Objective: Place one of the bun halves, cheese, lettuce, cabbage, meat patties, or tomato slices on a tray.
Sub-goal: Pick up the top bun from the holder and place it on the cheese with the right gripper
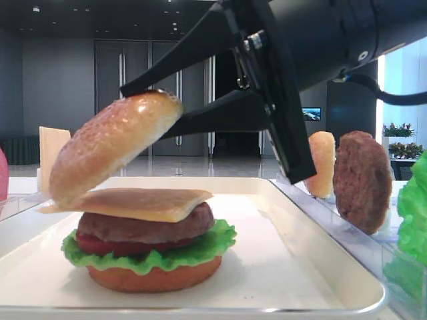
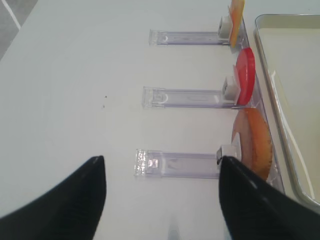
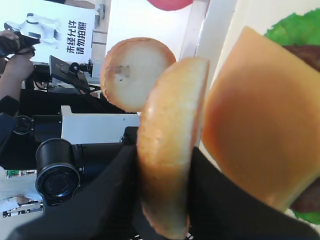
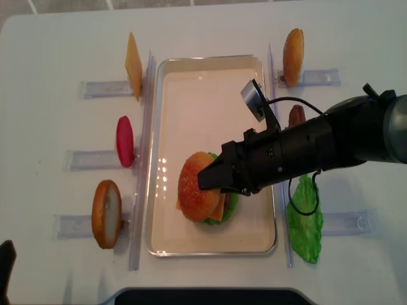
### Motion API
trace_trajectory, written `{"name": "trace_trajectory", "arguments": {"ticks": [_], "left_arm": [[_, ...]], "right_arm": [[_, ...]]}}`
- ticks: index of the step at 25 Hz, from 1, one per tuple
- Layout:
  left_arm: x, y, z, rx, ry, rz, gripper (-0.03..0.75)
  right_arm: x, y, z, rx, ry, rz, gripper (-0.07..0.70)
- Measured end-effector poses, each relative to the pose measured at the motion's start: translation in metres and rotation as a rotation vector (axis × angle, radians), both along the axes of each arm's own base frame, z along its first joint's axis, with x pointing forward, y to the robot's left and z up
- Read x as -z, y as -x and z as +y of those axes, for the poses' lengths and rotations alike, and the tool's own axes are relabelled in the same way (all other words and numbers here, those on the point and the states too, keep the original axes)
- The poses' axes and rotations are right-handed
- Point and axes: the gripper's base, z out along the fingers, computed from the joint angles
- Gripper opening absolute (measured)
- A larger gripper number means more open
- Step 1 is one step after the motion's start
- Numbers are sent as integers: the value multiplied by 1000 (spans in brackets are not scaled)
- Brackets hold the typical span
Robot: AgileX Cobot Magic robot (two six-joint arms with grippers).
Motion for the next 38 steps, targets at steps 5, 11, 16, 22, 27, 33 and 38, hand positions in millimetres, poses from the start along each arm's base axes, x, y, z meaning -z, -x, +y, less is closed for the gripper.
{"name": "trace_trajectory", "arguments": {"ticks": [5, 11, 16, 22, 27, 33, 38], "left_arm": [[0, 0, 0, 0, 0, 0, 535], [0, 0, 0, 0, 0, 0, 535], [0, 0, 0, 0, 0, 0, 535], [0, 0, 0, 0, 0, 0, 535], [0, 0, 0, 0, 0, 0, 535], [0, 0, 0, 0, 0, 0, 535], [0, 0, 0, 0, 0, 0, 535]], "right_arm": [[3, -1, 0, -1, 3, 5, 242], [3, -1, 0, -4, 2, -1, 242], [3, -1, 0, -9, 1, -17, 242], [4, -1, 0, -12, 4, -29, 375], [6, -2, -1, -6, 31, -57, 547], [6, -6, -6, 2, 87, -121, 578], [-1, -6, -12, -4, 173, -236, 578]]}}
